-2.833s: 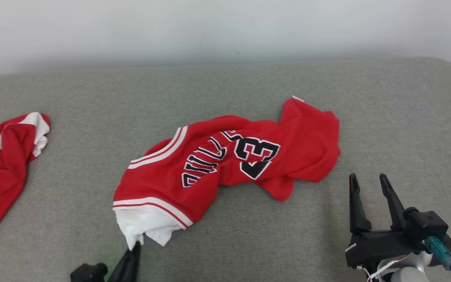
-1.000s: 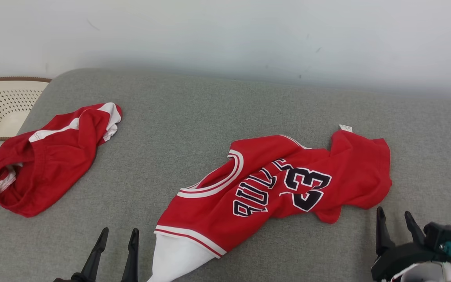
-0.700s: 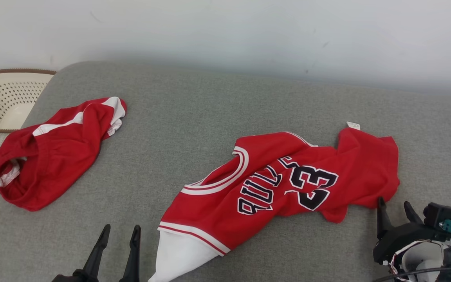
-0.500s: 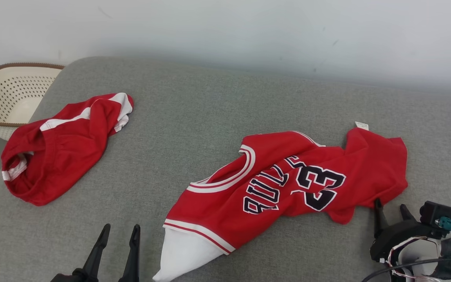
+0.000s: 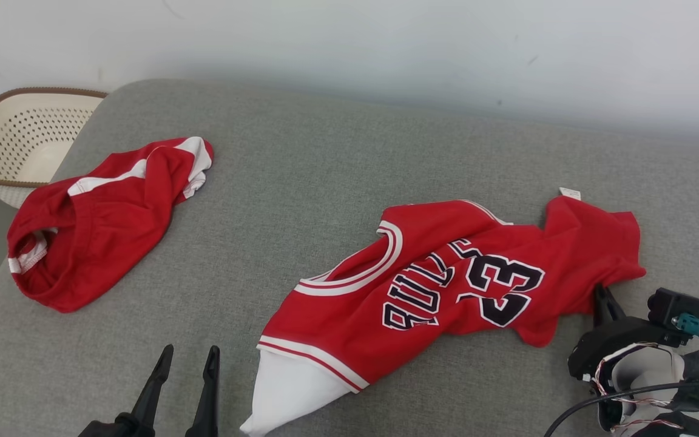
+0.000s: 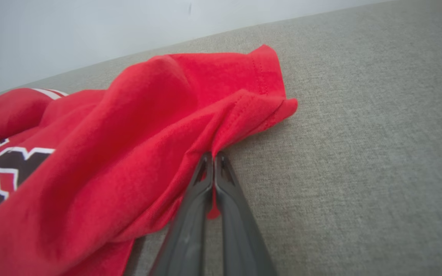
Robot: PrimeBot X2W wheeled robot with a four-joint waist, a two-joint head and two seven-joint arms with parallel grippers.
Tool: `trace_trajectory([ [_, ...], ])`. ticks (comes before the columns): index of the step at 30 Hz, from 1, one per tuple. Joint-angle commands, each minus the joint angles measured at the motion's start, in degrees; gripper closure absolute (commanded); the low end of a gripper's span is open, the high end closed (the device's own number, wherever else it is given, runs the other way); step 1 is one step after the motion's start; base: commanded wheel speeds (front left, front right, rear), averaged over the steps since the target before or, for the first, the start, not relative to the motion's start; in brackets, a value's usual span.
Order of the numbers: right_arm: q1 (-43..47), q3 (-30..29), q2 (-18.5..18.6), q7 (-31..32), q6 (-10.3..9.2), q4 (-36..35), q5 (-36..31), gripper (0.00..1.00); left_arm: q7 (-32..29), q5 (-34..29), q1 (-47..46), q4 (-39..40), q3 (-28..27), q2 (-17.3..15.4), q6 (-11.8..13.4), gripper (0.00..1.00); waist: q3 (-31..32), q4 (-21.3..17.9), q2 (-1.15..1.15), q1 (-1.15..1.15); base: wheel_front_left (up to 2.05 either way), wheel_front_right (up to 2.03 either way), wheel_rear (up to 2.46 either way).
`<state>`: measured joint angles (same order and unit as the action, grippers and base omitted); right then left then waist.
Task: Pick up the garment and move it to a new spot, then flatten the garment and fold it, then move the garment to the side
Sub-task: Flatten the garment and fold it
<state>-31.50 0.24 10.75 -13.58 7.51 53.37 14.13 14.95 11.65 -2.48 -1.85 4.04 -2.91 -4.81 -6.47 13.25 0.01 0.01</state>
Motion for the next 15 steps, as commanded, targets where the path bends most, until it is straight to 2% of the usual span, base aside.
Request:
trace_trajectory([
  [1, 0.1, 0.9, 0.0, -0.8, -0.04, -1.1, 1.3, 1.00, 0.4, 0.3, 0.7, -0.4, -0.4, 0.0, 0.3, 0.00, 0.7, -0.7, -0.01, -0.01, 0.00, 0.00, 0.00],
  [8, 3.9, 4.8, 1.4, -1.3, -0.04, -9.8, 3.6, 1.00, 0.4, 0.4, 2.2, -0.8, -0.3, 0.0, 0.7, 0.00, 2.9, -3.3, -0.01, -0.01, 0.00, 0.00, 0.00],
  [12, 7.9, 6.5, 3.3, 1.9, -0.04, -21.1, 6.1, 1.00, 0.3, 0.3, 3.1, -1.1, 0.0, 0.0, 0.7, 0.00, 4.0, -5.2, -0.01, -0.01, 0.00, 0.00, 0.00],
  [15, 12.0, 6.3, 4.4, 7.0, -0.04, -32.3, 7.9, 1.00, 0.3, 0.5, 3.8, -1.1, 0.2, 0.0, 1.0, 0.00, 4.5, -6.4, -0.01, -0.01, 0.00, 0.00, 0.00],
])
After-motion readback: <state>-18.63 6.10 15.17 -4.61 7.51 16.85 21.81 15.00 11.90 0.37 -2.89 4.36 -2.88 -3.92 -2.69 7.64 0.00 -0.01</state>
